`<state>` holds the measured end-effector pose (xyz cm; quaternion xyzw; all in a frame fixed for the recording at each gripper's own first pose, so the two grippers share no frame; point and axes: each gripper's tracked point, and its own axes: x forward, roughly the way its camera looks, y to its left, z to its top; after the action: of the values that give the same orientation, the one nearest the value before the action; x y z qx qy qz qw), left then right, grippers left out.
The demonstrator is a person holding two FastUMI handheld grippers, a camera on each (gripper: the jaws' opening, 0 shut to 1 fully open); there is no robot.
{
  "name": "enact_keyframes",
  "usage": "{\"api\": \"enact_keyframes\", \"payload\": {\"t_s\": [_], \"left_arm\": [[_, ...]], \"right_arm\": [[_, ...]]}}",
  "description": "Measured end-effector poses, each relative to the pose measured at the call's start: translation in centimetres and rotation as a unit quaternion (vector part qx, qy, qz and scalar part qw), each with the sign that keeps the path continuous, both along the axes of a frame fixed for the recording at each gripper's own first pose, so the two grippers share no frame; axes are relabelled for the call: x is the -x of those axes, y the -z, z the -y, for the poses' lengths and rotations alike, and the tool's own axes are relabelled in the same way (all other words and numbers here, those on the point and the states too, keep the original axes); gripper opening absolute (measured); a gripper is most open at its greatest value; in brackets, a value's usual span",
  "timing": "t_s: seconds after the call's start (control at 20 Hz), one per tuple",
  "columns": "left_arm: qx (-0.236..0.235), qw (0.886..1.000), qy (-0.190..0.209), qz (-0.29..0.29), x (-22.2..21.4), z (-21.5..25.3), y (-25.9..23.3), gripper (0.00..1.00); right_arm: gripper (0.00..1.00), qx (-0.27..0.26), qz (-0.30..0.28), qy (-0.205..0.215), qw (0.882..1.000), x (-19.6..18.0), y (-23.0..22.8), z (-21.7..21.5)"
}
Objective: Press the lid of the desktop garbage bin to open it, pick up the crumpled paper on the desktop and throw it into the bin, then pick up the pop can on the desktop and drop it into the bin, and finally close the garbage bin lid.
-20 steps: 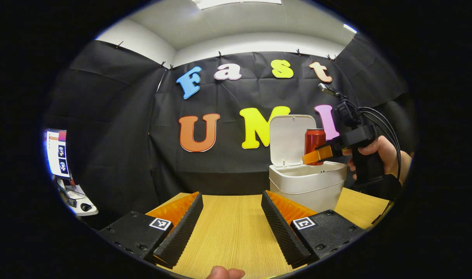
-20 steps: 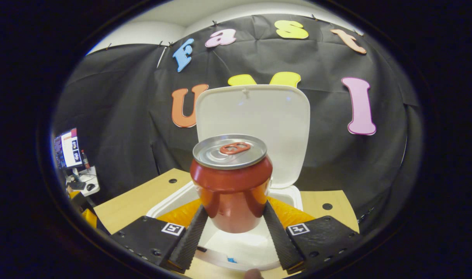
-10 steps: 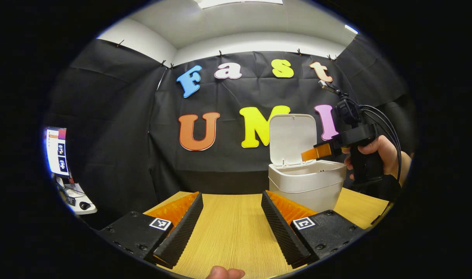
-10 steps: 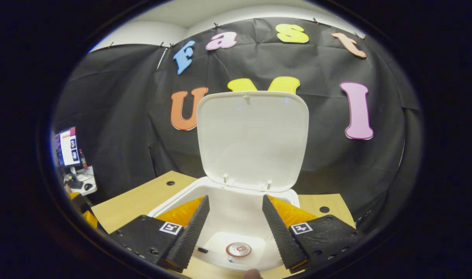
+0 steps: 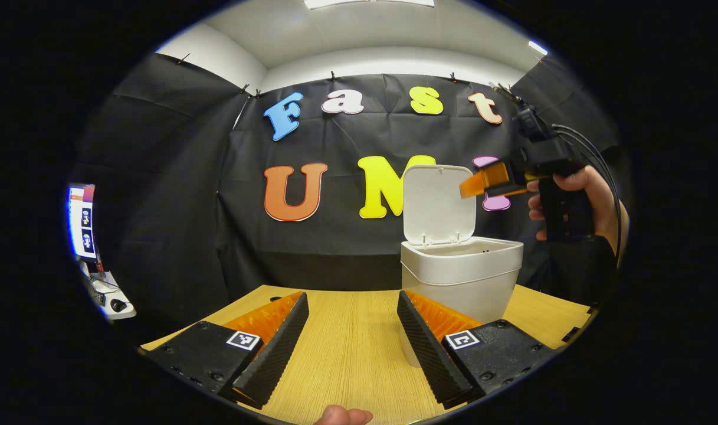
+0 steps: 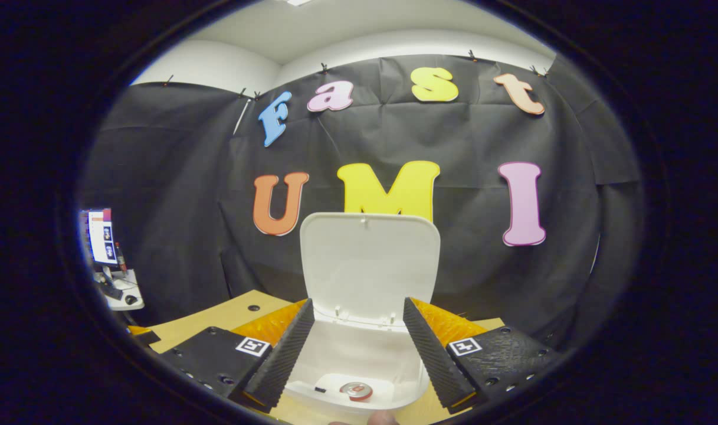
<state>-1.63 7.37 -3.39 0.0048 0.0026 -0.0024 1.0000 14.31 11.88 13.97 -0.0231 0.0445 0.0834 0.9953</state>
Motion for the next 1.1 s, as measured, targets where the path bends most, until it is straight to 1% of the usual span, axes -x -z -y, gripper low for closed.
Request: {"api": "enact_keyframes", "payload": {"t_s": [0.2, 0.4, 0.55, 0.6, 0.65, 0.7, 0.85, 0.9, 0.95, 1.0, 1.05, 1.1], "left_arm": [[0.01, 1.0, 0.012, -0.007, -0.3, 1.3, 0.8, 0.98], [0.018, 0.999, 0.028, -0.006, -0.3, 1.7, -0.5, 0.98], [0.015, 1.0, 0.024, 0.006, -0.1, 1.3, -2.2, 0.98], [0.011, 1.0, 0.021, 0.011, 0.0, 1.1, -2.7, 0.98], [0.008, 1.0, 0.018, 0.016, 0.1, 0.8, -3.1, 0.98], [0.009, 1.0, 0.016, 0.021, 0.1, 0.6, -3.7, 0.98], [0.016, 1.0, 0.009, 0.025, 0.0, 0.1, -4.1, 0.98], [0.019, 1.0, 0.006, 0.023, -0.2, 0.0, -4.2, 0.98], [0.022, 0.999, 0.007, 0.024, -0.3, -0.1, -4.3, 0.98], [0.025, 0.999, 0.006, 0.025, -0.4, -0.1, -4.5, 0.98], [0.026, 0.999, 0.005, 0.028, -0.5, -0.2, -4.8, 0.98], [0.026, 0.999, 0.004, 0.03, -0.6, -0.2, -5.0, 0.98]], "right_arm": [[0.94, 0.013, 0.036, 0.0, 0.999, -0.9, -4.5, -1.4], [0.94, 0.012, 0.046, -0.008, 0.999, -3.0, -6.8, -3.2], [0.97, 0.005, 0.058, 0.011, 0.998, -5.4, -8.3, -2.9], [0.94, 0.002, 0.058, 0.016, 0.998, -6.2, -8.4, -2.9], [0.96, -0.001, 0.056, 0.021, 0.998, -7.0, -8.5, -2.8], [0.96, -0.001, 0.059, 0.028, 0.998, -7.8, -8.8, -2.6], [0.92, -0.007, 0.079, 0.04, 0.996, -9.8, -9.9, -2.2], [0.94, -0.008, 0.081, 0.043, 0.996, -10.4, -10.0, -2.1], [0.94, -0.009, 0.08, 0.046, 0.996, -10.9, -9.8, -2.0], [0.96, -0.012, 0.076, 0.048, 0.996, -11.5, -9.5, -1.9], [0.94, -0.019, 0.07, 0.048, 0.996, -11.8, -9.2, -1.8], [0.94, -0.028, 0.063, 0.047, 0.997, -12.1, -8.8, -1.9]]}}
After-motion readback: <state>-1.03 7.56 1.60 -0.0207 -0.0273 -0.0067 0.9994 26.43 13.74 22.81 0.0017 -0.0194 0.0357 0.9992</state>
